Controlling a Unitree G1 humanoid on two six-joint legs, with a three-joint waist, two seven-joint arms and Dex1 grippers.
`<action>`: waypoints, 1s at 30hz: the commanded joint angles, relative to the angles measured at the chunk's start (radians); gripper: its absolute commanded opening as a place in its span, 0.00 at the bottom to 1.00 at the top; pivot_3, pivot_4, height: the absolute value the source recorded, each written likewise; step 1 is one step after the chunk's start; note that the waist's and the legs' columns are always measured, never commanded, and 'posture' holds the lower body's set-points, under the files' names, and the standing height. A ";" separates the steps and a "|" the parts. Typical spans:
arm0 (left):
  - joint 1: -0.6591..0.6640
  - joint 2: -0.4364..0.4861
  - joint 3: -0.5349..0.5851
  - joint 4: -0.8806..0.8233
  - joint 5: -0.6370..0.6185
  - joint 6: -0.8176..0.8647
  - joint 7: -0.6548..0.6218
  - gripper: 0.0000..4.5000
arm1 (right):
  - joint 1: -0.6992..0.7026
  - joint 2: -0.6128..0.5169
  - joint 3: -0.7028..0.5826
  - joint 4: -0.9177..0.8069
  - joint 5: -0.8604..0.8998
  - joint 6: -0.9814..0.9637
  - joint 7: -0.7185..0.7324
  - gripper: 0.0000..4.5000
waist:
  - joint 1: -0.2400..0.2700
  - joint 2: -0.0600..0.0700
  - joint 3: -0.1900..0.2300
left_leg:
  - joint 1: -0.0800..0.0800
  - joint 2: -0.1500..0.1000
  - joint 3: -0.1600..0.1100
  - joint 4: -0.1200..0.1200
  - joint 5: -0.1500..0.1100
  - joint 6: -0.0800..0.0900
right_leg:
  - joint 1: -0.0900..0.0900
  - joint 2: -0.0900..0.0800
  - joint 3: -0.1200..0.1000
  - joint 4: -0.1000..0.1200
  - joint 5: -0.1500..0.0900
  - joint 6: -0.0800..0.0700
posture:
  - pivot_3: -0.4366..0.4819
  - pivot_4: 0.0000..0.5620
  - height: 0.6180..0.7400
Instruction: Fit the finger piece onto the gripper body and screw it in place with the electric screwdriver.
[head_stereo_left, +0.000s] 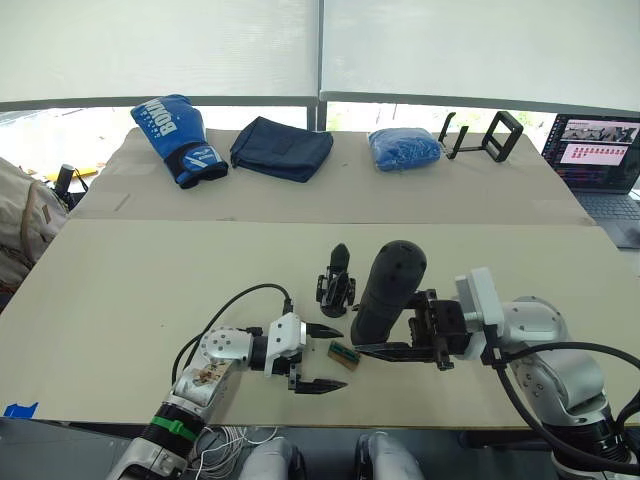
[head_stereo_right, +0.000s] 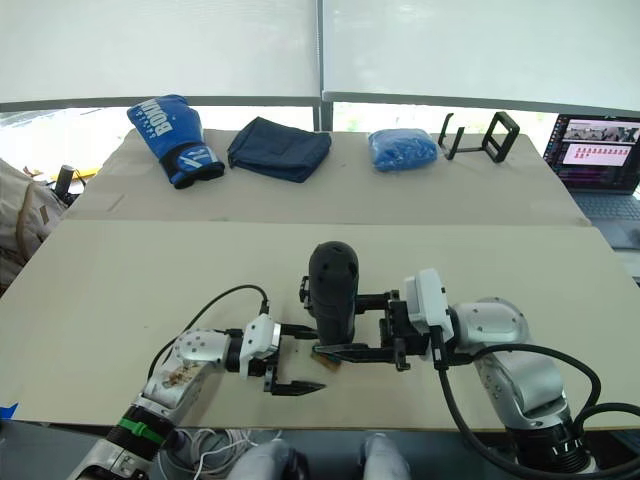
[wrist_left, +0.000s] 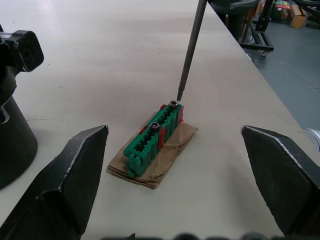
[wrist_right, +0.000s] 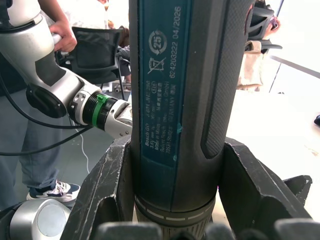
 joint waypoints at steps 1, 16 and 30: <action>0.020 0.003 -0.020 -0.007 0.004 0.008 -0.001 1.00 | -0.025 0.004 -0.012 -0.016 0.013 -0.043 0.001 0.43 | 0.000 0.000 0.000 | 0.000 0.000 0.000 0.000 0.000 0.000 | 0.000 0.000 0.000 0.000 0.000 0.000 | 0.48 0.27 1.00; 0.027 0.001 -0.021 -0.013 0.004 0.011 0.005 1.00 | -0.038 0.008 -0.009 -0.014 0.017 -0.036 0.000 0.43 | 0.000 0.000 0.000 | 0.000 0.000 0.000 0.000 0.000 0.000 | 0.000 0.000 0.000 0.000 0.000 0.000 | 0.48 0.27 1.00; 0.032 0.002 -0.022 -0.011 0.004 0.009 0.010 1.00 | -0.040 0.001 -0.005 -0.004 0.011 -0.034 0.008 0.43 | 0.000 0.000 0.000 | 0.000 0.000 0.000 0.000 0.000 0.000 | 0.000 -0.001 0.000 -0.001 0.000 0.000 | 0.48 0.27 1.00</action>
